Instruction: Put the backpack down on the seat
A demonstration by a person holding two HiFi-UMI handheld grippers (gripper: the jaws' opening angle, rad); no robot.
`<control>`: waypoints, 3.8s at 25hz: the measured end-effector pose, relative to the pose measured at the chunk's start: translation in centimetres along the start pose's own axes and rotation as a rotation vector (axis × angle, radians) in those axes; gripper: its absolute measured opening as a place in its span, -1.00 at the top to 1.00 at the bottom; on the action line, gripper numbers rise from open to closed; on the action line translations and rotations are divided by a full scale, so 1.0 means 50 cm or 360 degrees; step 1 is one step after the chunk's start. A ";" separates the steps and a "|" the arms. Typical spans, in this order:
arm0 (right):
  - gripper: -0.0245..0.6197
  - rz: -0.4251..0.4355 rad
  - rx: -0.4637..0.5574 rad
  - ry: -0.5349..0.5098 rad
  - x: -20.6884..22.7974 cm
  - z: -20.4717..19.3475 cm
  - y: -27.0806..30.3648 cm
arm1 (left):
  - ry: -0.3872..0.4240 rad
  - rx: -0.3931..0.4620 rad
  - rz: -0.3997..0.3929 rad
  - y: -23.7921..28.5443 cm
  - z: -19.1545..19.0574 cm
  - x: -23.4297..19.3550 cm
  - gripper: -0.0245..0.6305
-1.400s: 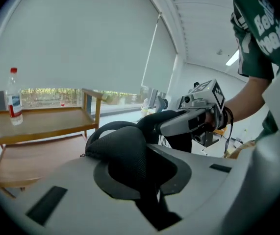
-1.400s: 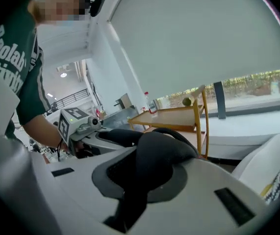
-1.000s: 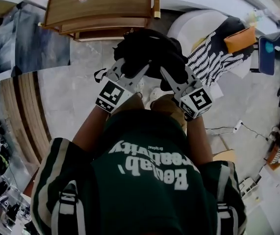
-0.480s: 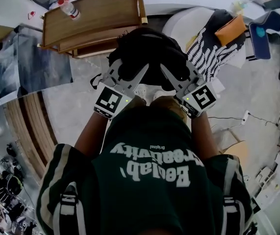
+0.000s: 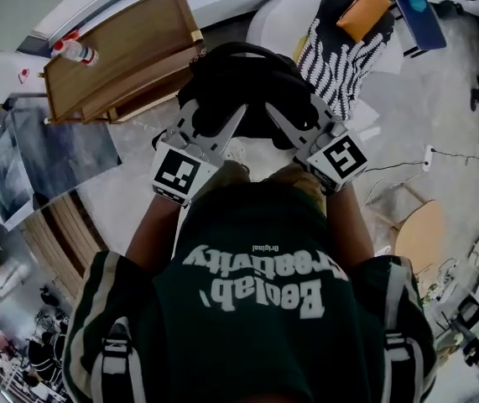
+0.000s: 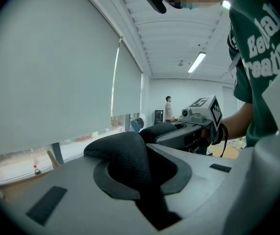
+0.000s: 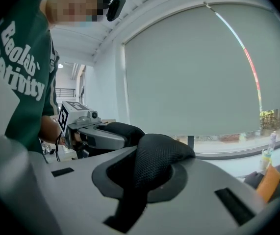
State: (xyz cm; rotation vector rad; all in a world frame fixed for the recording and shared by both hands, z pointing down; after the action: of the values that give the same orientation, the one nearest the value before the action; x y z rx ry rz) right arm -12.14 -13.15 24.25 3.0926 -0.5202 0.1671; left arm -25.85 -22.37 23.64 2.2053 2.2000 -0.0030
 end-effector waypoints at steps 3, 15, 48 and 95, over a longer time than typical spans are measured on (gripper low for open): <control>0.73 -0.0075 0.0001 -0.0014 0.030 0.010 -0.064 | 0.0015 -0.0008 -0.0097 0.059 0.010 0.036 0.70; 0.73 -0.0172 0.0042 -0.0091 0.247 0.035 -0.340 | 0.0018 -0.0042 -0.0292 0.373 0.005 0.194 0.70; 0.73 -0.0310 -0.0179 0.0120 0.735 -0.137 -0.632 | -0.0222 -0.0188 -0.0604 0.937 -0.230 0.258 0.70; 0.05 -0.0815 -0.0532 0.0422 1.083 -0.611 -0.679 | -0.0240 -0.0590 0.0127 1.187 -0.690 0.208 -0.07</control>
State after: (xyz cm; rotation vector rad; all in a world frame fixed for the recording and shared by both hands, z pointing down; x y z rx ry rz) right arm 46.60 1.83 60.87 2.7027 0.2305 0.4228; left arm 32.92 -11.42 58.95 2.0131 1.8560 0.2144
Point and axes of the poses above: the fingertips, and each gripper's own axes: y forward along the fingers, x to its right, z out of its top, the point moved 8 cm from there along -y, backward along the fingers, and after that the axes turned 13 degrees about x, right-handed, at the moved point
